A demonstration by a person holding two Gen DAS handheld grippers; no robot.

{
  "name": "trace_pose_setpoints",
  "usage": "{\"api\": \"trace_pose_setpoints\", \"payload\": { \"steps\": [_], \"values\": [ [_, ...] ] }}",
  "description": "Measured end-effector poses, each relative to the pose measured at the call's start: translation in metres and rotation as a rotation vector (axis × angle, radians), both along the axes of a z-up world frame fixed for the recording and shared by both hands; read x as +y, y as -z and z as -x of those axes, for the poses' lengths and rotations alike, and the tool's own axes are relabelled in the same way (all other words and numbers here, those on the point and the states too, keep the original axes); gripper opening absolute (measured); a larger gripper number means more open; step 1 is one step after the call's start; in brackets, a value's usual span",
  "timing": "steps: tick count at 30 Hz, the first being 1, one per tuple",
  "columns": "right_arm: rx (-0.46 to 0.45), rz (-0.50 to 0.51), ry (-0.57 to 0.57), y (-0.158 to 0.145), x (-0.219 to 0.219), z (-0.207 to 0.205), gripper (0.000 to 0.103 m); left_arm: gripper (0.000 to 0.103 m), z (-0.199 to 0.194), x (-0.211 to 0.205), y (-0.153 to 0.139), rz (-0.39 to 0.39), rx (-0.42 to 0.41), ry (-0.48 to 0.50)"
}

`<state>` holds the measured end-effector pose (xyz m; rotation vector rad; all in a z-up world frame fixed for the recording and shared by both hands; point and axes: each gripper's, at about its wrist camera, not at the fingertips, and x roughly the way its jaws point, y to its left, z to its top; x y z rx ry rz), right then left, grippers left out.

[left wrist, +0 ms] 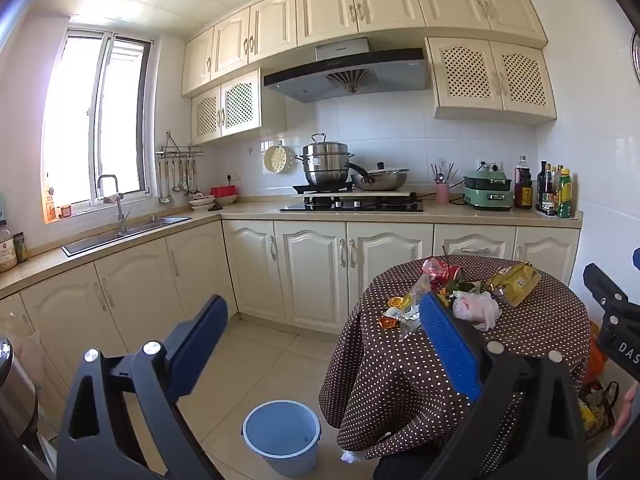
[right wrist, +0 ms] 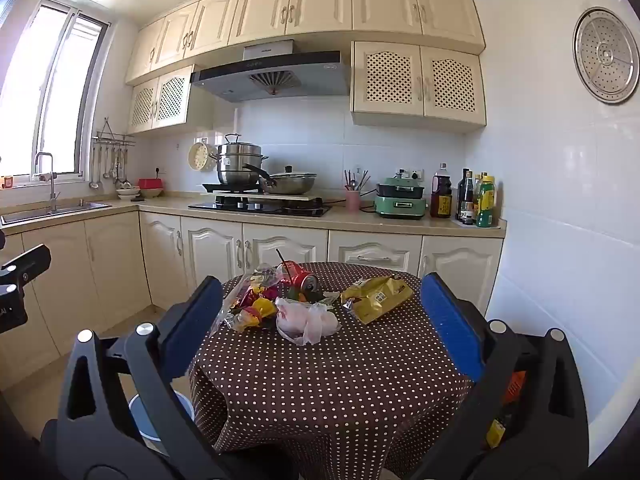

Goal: Collect trash

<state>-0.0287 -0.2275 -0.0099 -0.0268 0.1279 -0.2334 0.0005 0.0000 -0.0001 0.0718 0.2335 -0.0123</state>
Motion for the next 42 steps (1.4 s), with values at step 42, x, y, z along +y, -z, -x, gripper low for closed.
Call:
{"api": "trace_pose_setpoints", "payload": {
  "steps": [42],
  "values": [
    [0.013, -0.002, -0.002, 0.004, -0.004, -0.002, 0.097, 0.095, 0.002, -0.011, 0.006, -0.009, 0.002, 0.0]
  ]
}}
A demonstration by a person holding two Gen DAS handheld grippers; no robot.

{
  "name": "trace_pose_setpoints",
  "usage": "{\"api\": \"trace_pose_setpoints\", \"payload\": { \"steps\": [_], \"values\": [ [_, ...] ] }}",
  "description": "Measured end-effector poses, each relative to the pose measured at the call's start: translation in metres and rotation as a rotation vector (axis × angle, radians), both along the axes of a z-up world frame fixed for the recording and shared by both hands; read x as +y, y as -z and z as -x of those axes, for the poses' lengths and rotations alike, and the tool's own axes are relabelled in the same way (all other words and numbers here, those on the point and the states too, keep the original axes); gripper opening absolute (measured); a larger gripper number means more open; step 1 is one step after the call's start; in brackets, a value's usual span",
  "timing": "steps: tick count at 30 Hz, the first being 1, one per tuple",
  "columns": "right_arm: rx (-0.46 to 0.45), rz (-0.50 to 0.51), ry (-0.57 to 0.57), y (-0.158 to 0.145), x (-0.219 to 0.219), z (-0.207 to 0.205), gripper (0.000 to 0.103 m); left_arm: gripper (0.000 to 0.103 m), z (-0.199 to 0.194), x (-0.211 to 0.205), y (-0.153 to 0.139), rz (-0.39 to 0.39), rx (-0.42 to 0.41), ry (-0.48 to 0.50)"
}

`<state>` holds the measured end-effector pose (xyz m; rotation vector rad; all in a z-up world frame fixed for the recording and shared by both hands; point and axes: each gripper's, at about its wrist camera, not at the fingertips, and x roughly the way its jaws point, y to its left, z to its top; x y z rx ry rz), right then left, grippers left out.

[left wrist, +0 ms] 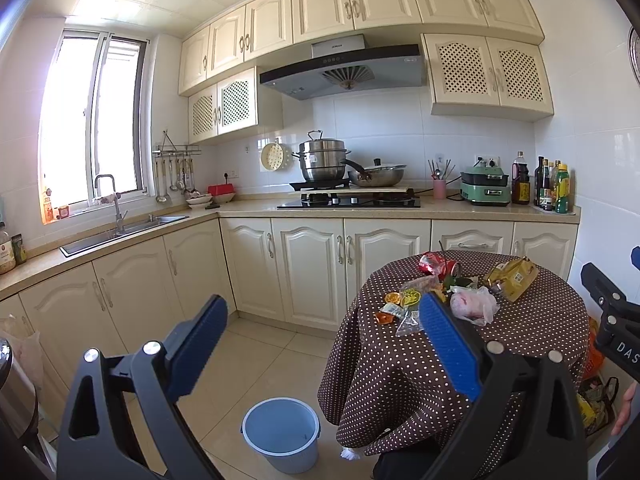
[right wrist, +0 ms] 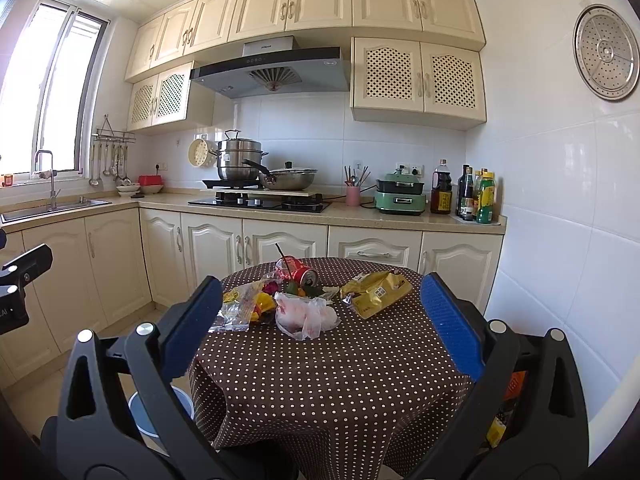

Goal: Collect trash

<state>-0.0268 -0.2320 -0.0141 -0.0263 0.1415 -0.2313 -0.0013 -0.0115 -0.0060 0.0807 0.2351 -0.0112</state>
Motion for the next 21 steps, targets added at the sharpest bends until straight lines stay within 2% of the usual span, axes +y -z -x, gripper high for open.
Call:
{"api": "trace_pose_setpoints", "payload": {
  "steps": [21],
  "values": [
    [0.014, 0.003, -0.004, 0.0013, 0.0095, -0.0056, 0.097, 0.095, -0.0025, 0.0018, 0.0016, -0.001, 0.003, -0.002]
  ]
}}
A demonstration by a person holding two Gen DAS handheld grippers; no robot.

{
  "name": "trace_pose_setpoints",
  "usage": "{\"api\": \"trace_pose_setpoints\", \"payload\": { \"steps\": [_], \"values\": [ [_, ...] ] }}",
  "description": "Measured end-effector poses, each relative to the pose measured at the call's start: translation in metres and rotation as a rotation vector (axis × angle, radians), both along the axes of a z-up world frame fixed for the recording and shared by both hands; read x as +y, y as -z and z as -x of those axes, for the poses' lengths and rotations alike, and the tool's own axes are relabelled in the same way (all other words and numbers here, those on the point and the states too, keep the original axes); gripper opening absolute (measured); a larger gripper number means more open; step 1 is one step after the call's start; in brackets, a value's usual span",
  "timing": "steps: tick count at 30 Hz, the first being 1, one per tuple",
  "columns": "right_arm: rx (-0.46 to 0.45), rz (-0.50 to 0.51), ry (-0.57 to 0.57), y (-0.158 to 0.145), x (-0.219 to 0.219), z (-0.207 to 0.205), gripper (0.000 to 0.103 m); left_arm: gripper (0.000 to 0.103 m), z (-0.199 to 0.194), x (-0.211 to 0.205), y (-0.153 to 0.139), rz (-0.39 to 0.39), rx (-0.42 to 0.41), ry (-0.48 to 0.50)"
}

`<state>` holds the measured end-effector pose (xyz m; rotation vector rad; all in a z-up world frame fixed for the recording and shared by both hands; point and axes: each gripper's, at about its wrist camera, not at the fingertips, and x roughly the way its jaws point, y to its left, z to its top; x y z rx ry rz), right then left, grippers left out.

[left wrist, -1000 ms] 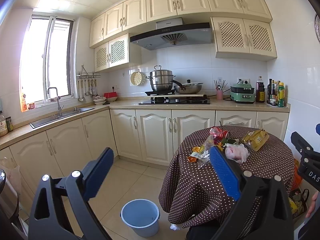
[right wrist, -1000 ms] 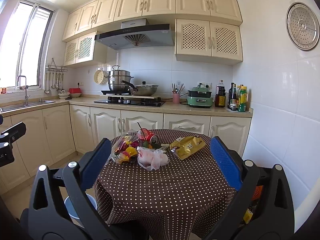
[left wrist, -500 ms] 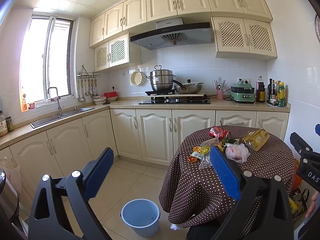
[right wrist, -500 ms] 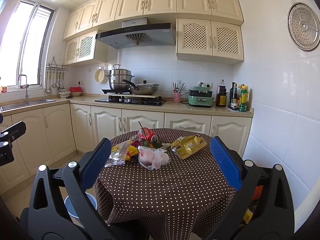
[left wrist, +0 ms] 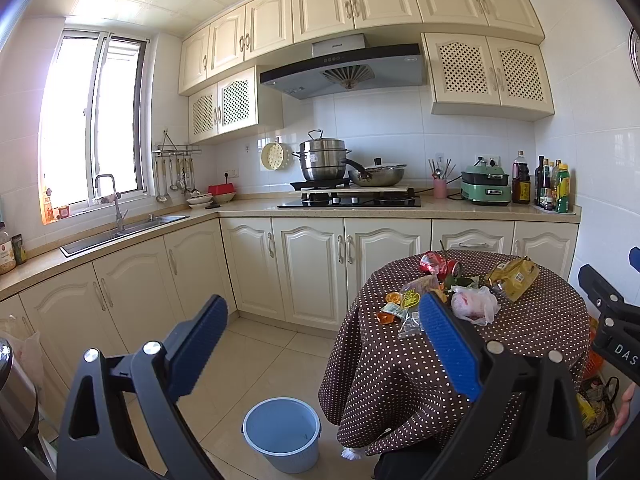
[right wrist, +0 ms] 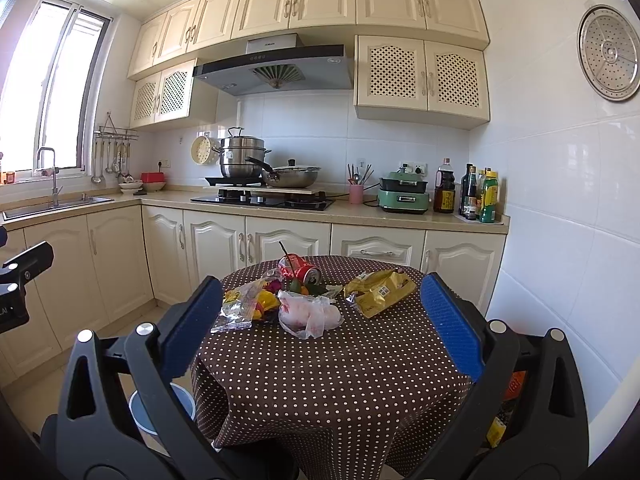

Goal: Collect trash

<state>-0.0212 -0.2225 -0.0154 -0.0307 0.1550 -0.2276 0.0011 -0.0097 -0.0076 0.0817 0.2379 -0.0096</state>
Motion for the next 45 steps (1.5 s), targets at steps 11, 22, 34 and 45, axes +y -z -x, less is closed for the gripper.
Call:
{"api": "trace_pose_setpoints", "payload": {
  "steps": [11, 22, 34, 45],
  "values": [
    [0.022, -0.011, 0.001, 0.002, -0.001, -0.003, 0.097, 0.095, -0.004, 0.0, 0.005, -0.005, 0.018, 0.0],
    [0.057, -0.037, 0.006, 0.011, -0.01, -0.014, 0.097, 0.095, -0.017, -0.001, 0.014, -0.022, 0.055, 0.001],
    [0.137, -0.107, -0.009, 0.038, -0.032, -0.044, 0.097, 0.095, -0.06, -0.013, 0.038, -0.07, 0.153, 0.022],
    [0.231, -0.123, 0.058, 0.072, -0.057, -0.114, 0.097, 0.095, -0.166, -0.052, 0.082, -0.01, 0.413, 0.247]
  ]
}}
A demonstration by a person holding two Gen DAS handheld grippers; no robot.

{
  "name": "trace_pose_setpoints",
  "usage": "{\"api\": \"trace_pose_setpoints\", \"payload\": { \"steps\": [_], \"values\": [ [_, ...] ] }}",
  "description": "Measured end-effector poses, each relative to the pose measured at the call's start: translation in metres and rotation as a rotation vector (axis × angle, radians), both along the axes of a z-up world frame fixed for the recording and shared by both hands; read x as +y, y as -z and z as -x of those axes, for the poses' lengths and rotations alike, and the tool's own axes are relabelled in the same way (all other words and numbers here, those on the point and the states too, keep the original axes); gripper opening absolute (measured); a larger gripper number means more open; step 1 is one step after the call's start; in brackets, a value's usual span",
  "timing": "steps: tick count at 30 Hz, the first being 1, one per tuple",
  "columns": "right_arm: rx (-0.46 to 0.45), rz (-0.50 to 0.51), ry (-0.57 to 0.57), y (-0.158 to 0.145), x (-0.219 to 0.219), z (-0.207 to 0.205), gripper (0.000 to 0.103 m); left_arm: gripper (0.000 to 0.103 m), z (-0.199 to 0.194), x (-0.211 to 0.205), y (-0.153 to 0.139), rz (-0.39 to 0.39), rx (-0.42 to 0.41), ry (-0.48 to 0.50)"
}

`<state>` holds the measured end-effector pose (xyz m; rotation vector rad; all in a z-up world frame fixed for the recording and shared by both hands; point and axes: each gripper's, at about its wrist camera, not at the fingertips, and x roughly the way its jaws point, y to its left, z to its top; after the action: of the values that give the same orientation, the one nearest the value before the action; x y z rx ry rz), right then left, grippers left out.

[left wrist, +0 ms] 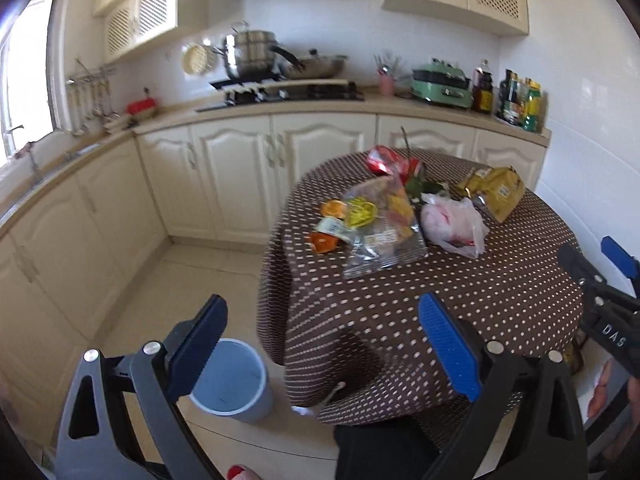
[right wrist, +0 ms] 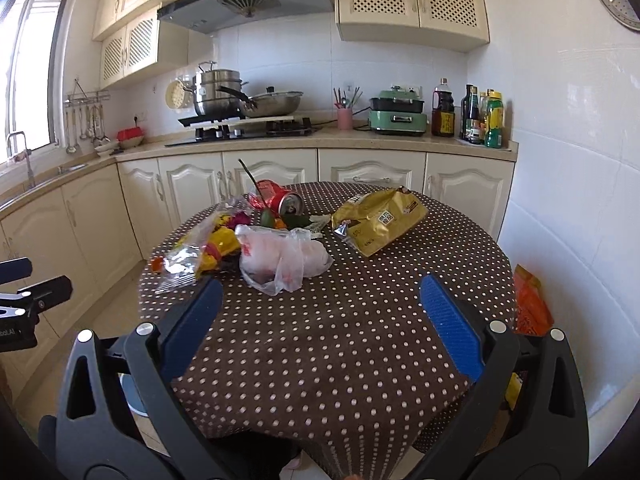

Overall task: Collect trash
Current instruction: 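Grasp the clear printed snack bag with the left tool while the right tool grasps the pink-filled plastic bag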

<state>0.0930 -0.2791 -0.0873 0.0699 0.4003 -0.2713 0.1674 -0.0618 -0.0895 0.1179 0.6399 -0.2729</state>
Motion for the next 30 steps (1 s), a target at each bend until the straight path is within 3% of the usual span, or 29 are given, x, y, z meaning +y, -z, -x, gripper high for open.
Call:
{"api": "trace_pose_setpoints", "payload": {
  "steps": [4, 12, 19, 21, 23, 30],
  "values": [
    [0.011, -0.032, 0.013, 0.01, -0.012, -0.026, 0.097, 0.095, -0.039, -0.031, 0.014, 0.047, 0.066, 0.07],
    [0.029, -0.139, 0.015, 0.017, -0.037, -0.072, 0.097, 0.095, -0.111, -0.058, 0.038, 0.09, 0.164, 0.041],
    [0.087, -0.176, -0.032, 0.023, -0.04, -0.106, 0.097, 0.093, -0.142, -0.072, 0.055, 0.112, 0.231, 0.077],
    [0.114, -0.179, -0.051, 0.026, -0.04, -0.116, 0.097, 0.067, -0.145, -0.075, 0.058, 0.122, 0.249, 0.102],
    [0.144, -0.185, -0.078, 0.029, -0.04, -0.126, 0.097, 0.048, -0.148, -0.079, 0.064, 0.137, 0.289, 0.143],
    [0.204, -0.227, -0.142, 0.034, -0.033, -0.147, 0.097, 0.041, -0.136, -0.072, 0.059, 0.171, 0.251, 0.166]
  ]
}}
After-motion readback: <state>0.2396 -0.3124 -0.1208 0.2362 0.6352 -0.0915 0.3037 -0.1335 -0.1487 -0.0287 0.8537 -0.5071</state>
